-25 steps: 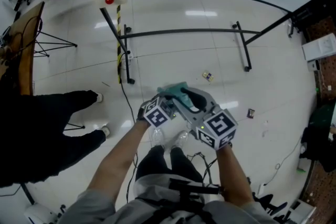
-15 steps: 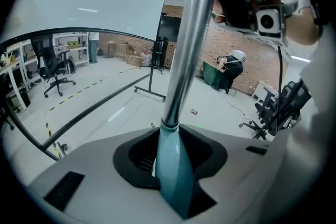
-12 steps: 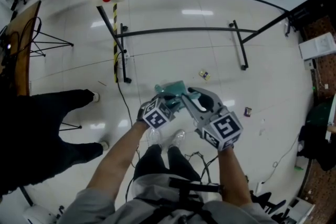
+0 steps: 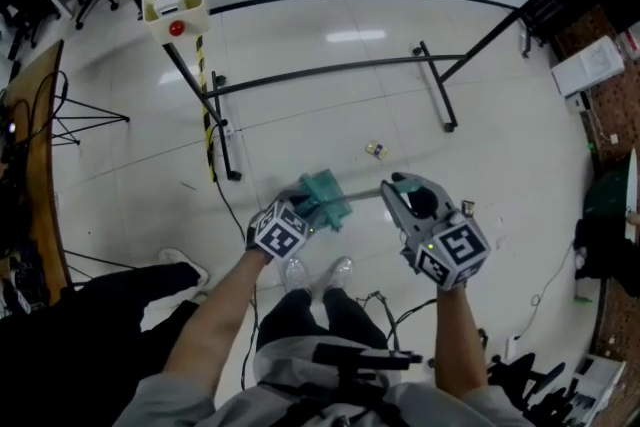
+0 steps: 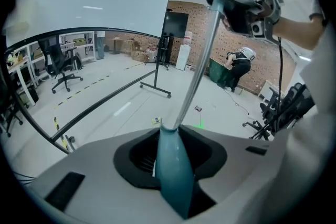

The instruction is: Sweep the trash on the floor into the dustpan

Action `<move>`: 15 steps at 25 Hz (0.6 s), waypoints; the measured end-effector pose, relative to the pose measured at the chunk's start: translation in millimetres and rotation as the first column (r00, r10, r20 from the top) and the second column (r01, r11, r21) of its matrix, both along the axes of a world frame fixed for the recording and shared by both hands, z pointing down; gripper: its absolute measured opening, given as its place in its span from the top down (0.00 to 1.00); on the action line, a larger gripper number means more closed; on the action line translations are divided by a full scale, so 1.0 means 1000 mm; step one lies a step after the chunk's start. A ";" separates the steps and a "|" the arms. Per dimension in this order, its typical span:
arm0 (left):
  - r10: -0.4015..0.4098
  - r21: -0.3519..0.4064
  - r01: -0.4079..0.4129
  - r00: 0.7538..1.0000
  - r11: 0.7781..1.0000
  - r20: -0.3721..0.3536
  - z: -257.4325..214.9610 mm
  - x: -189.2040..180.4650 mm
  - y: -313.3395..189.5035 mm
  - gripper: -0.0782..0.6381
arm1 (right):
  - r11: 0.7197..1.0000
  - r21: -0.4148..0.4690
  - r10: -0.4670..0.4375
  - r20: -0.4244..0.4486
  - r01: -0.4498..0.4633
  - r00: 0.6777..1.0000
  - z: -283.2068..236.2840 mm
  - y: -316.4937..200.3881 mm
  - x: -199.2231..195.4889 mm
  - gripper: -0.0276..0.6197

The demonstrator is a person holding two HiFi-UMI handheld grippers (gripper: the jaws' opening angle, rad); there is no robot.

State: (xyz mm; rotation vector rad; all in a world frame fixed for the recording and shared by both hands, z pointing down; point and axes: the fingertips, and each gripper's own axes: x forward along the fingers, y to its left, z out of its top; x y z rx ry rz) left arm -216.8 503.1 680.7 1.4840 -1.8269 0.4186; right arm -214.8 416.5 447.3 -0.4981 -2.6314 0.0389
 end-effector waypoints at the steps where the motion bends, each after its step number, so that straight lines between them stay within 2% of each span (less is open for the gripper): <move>1: -0.006 -0.004 0.006 1.000 1.000 0.000 -0.004 -0.001 0.001 0.75 | 1.000 0.003 0.019 0.012 -0.019 1.000 -0.005 -0.006 0.004 0.79; 9: -0.012 -0.005 0.012 0.998 1.000 0.053 -0.077 -0.007 -0.007 0.75 | 0.991 0.055 0.120 0.096 -0.125 0.988 -0.045 -0.041 0.047 0.79; 15: -0.009 0.012 0.008 0.989 1.000 0.148 -0.143 -0.005 -0.027 0.75 | 0.981 0.064 0.170 0.140 -0.180 0.976 -0.072 -0.065 0.080 0.79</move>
